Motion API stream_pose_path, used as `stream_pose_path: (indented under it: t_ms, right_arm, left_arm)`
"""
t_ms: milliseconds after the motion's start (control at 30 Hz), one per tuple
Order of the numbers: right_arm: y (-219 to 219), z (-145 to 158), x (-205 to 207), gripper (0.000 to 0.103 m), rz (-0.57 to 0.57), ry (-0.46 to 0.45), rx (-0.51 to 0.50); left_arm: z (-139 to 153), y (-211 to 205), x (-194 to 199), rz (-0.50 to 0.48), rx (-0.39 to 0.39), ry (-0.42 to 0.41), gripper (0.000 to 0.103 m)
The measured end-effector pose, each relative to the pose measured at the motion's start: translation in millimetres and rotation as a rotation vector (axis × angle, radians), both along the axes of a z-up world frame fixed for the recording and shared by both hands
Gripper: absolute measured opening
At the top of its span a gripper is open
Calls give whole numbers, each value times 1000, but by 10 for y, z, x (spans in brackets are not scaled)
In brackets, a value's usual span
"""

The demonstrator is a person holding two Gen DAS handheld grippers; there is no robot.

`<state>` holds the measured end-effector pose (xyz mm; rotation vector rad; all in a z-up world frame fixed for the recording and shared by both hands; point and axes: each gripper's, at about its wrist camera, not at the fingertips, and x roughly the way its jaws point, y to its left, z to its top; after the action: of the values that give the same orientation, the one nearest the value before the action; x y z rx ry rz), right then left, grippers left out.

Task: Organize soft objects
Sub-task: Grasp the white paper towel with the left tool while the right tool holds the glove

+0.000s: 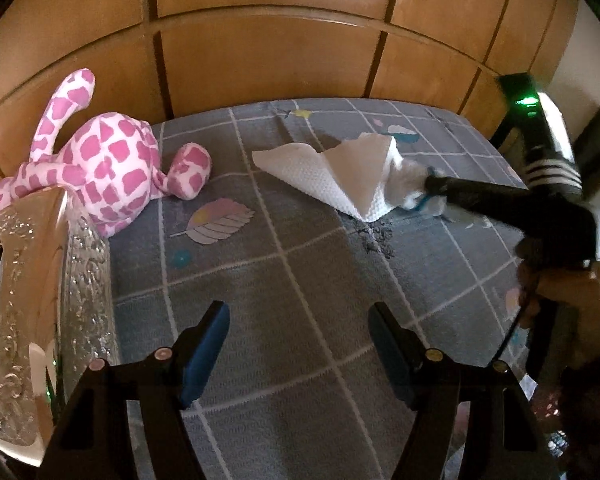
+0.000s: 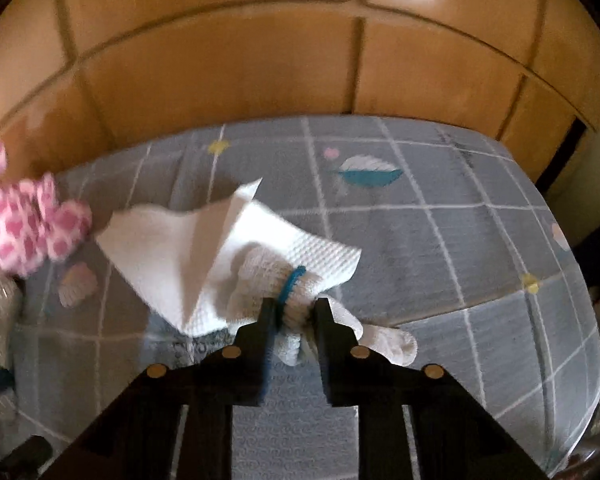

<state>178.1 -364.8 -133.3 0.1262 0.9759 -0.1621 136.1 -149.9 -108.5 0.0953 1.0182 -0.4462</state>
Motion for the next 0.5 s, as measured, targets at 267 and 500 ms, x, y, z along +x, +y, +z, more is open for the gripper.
stream_pose_path:
  t_ms: [267, 500]
  right_arm:
    - [-660, 332, -272, 18, -300, -165, 160]
    - [-747, 399, -330, 18, -327, -187, 224]
  left_arm:
    - [23, -155, 146, -7, -10, -22, 73]
    - [-96, -642, 453, -73, -20, 4, 84]
